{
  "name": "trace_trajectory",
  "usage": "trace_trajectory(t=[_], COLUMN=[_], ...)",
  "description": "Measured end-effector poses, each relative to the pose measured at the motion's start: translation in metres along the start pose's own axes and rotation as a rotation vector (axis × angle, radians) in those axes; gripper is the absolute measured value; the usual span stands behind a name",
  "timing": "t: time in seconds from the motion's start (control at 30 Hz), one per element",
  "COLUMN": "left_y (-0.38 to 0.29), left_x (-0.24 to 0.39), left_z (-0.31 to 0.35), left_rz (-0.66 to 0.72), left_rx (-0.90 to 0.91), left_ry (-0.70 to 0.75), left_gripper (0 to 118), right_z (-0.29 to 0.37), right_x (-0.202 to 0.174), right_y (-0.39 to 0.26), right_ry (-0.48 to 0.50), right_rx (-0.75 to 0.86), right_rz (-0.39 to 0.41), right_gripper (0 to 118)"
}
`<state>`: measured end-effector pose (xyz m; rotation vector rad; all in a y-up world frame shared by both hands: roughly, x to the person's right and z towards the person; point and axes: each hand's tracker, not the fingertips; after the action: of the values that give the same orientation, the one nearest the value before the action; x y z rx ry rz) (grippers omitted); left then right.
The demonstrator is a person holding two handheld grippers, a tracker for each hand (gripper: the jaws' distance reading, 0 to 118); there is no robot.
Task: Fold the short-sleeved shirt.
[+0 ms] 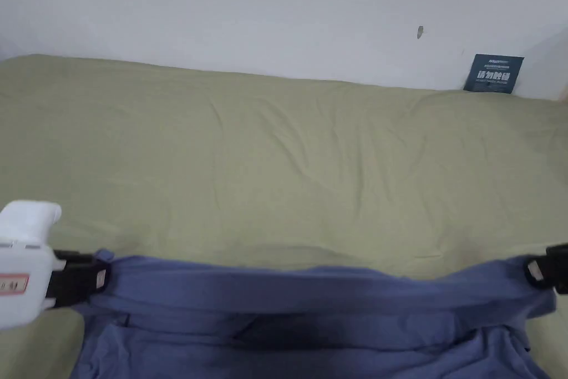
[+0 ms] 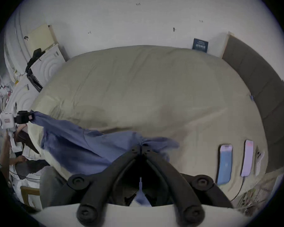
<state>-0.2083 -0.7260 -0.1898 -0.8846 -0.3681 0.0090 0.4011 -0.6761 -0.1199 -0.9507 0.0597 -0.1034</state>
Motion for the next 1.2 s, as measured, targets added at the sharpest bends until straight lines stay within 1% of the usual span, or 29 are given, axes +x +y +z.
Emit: trace_trajectory(t=[0.1,0.13,0.17,0.23,0.27,0.3,0.37,0.47,0.53,0.57,0.6,0.63,0.67,0.7,0.73,0.77,0.8,0.87,0.9,0.93,0.97,1.0,1.07,1.1,1.17,1.2], left_y=[-0.047,-0.062,-0.079,-0.107,-0.119,-0.132,-0.144,-0.144,-0.141,-0.137,-0.136,-0.133,-0.132,-0.131,-0.129,-0.127,-0.123,-0.116,-0.113,-0.112,-0.111,-0.110,-0.108,-0.107,-0.106,-0.107], left_x=[-0.010,-0.012,-0.008,-0.010,-0.011,-0.007,-0.009,-0.009,-0.011,-0.005,-0.003,-0.001,-0.002,-0.003,0.001,0.006,0.013,0.030,0.038,0.047,0.053,0.058,0.063,0.057,0.051,0.047], left_z=[0.002,0.001,-0.001,-0.011,-0.018,-0.020,-0.026,-0.023,-0.025,-0.017,-0.014,-0.007,0.001,0.010,0.023,0.035,0.045,0.061,0.066,0.071,0.073,0.075,0.075,0.077,0.077,0.076], left_rz=[0.072,0.090,0.120,0.151,0.172,0.187,0.201,0.244,0.248,0.252,0.261,0.280,0.319,0.346,0.357,0.361,0.357,0.310,0.283,0.250,0.218,0.190,0.173,0.171,0.186,0.191], left_rx=[-0.017,-0.011,-0.058,-0.088,-0.123,-0.131,-0.128,-0.106,-0.121,-0.122,-0.123,-0.131,-0.124,-0.099,-0.038,0.021,0.082,0.171,0.203,0.238,0.267,0.290,0.291,0.296,0.275,0.274], left_ry=[-0.011,-0.005,-0.030,-0.003,-0.014,-0.012,-0.006,-0.017,-0.033,-0.033,-0.027,-0.003,0.013,0.019,-0.019,-0.047,-0.052,-0.006,0.014,0.043,0.059,0.076,0.083,0.132,0.104,0.111], left_gripper=[8,8,8,8,8,8,8,8,9,17,36,70,90,96,96,96,96,94,93,85,65,27,0,0,0,0], right_z=[-0.001,-0.003,-0.007,-0.020,-0.025,-0.031,-0.037,-0.040,-0.041,-0.039,-0.035,-0.028,-0.018,-0.007,0.005,0.016,0.025,0.040,0.044,0.047,0.049,0.050,0.047,0.045,0.042,0.040], right_x=[0.004,0.006,0.008,0.011,0.012,0.012,0.013,0.014,0.015,0.015,0.014,0.011,0.005,-0.002,-0.010,-0.021,-0.033,-0.055,-0.065,-0.076,-0.082,-0.089,-0.105,-0.106,-0.111,-0.114], right_y=[-0.051,-0.066,-0.084,-0.109,-0.119,-0.128,-0.139,-0.144,-0.142,-0.138,-0.136,-0.133,-0.132,-0.129,-0.127,-0.125,-0.122,-0.121,-0.120,-0.119,-0.121,-0.121,-0.123,-0.129,-0.133,-0.134], right_ry=[0.011,0.016,0.014,0.009,-0.006,-0.015,-0.028,-0.053,-0.041,-0.016,-0.008,-0.010,-0.012,-0.012,-0.007,-0.005,-0.003,-0.006,-0.014,-0.018,-0.029,-0.029,-0.070,-0.097,-0.070,-0.067], right_rx=[-0.025,-0.029,-0.032,-0.091,-0.109,-0.113,-0.114,-0.112,-0.116,-0.133,-0.142,-0.138,-0.117,-0.068,-0.030,0.017,0.075,0.167,0.194,0.215,0.238,0.247,0.263,0.282,0.247,0.246], right_rz=[-0.056,-0.061,-0.081,-0.129,-0.146,-0.143,-0.155,-0.172,-0.178,-0.199,-0.208,-0.209,-0.205,-0.175,-0.153,-0.130,-0.108,-0.078,-0.069,-0.057,-0.049,-0.040,-0.025,-0.019,0.019,0.020], right_gripper=[0,0,0,0,0,0,0,0,0,1,9,28,47,67,86,91,91,90,86,67,39,2,0,0,0,0])
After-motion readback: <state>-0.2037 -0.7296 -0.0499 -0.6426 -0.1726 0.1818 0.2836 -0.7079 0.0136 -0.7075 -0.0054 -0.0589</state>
